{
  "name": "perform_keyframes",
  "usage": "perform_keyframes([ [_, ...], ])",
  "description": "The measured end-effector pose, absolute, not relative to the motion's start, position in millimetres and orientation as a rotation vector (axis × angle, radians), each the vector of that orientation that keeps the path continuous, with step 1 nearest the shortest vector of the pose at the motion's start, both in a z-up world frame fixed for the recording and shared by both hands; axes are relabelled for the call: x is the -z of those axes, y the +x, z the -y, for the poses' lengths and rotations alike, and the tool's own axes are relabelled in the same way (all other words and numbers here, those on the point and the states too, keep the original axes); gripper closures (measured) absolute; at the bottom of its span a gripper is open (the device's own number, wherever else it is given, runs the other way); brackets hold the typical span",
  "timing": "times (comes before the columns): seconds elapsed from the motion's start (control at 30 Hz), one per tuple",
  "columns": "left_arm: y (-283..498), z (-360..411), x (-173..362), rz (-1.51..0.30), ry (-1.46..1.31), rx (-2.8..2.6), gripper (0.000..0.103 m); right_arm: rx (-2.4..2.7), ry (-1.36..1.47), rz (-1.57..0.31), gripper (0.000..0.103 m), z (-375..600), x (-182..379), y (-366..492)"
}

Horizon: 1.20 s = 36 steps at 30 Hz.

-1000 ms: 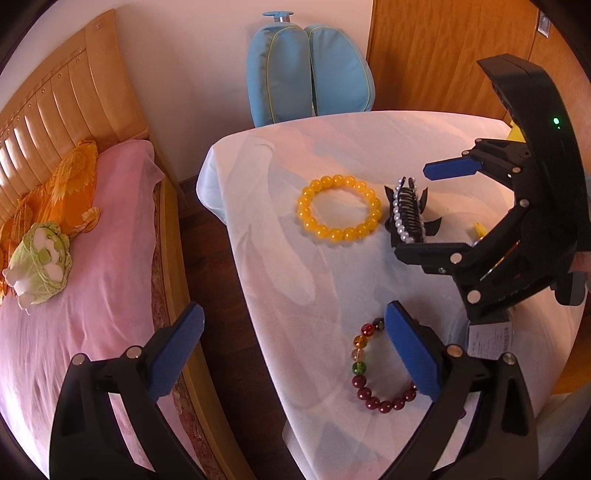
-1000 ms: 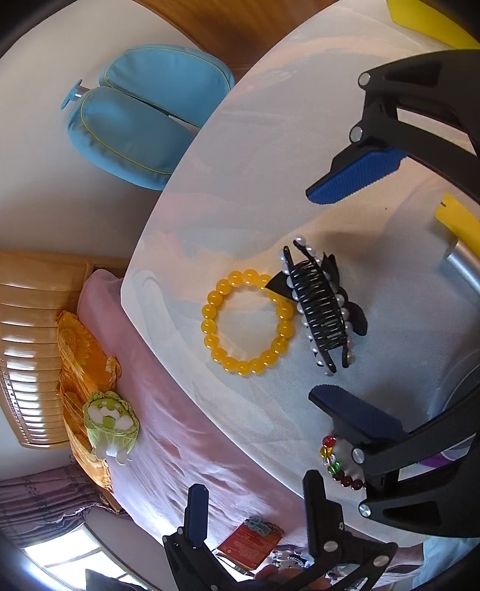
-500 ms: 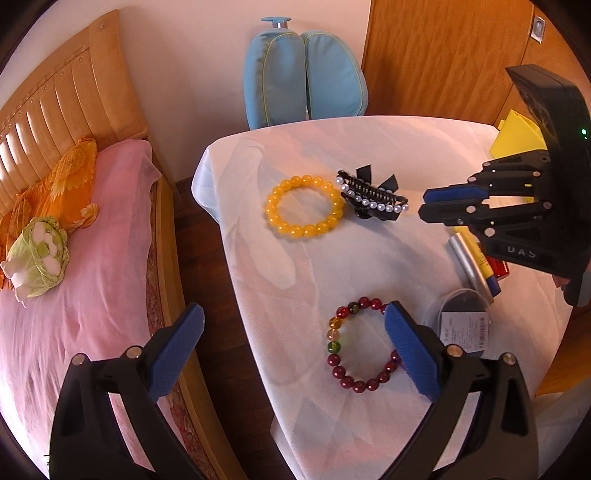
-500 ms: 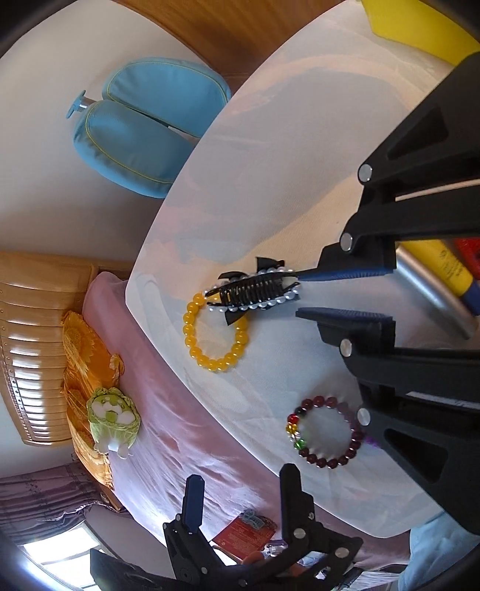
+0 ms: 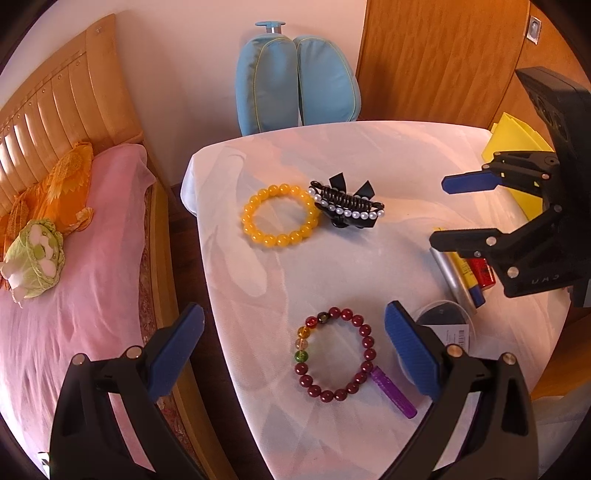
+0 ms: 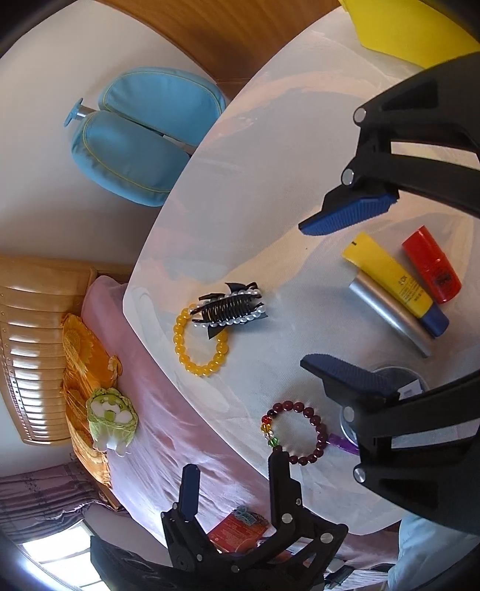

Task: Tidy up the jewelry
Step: 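Grasp the black pearl-studded claw clip with the right gripper, then carry the pearl claw clip with the right gripper over the yellow bin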

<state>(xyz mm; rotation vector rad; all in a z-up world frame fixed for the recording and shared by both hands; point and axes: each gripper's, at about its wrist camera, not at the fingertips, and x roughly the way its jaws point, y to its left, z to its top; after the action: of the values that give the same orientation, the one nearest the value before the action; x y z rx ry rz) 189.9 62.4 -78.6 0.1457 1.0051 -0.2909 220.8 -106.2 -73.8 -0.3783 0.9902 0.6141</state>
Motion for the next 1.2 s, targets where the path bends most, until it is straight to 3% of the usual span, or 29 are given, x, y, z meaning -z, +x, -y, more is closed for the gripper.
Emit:
perform_keyframes([
  [0.43,225.9,-92.6,87.4,-1.015,0.206,0.342,0.007,-0.623,-0.403,-1.037,0.035,55.1,107.0,282.1],
  [0.5,228.4,-93.0,89.6,-1.018,0.208,0.353,0.007,-0.623,-0.41,-1.051,0.046,50.3,113.1,285.6],
  [0.53,229.1,-93.2,90.3,-1.018,0.205,0.355,0.007,-0.63,-0.415,-1.064,0.076,48.8,116.1,286.3],
  [0.83,223.4,-79.2,78.2,-0.999,0.179,0.392,0.007,-0.627,-0.366,-1.013,0.075,75.2,90.2,260.7],
  [1.2,208.9,9.2,59.2,-0.963,0.253,0.526,0.007,-0.519,-0.279,-1.032,0.075,170.1,67.4,193.1],
])
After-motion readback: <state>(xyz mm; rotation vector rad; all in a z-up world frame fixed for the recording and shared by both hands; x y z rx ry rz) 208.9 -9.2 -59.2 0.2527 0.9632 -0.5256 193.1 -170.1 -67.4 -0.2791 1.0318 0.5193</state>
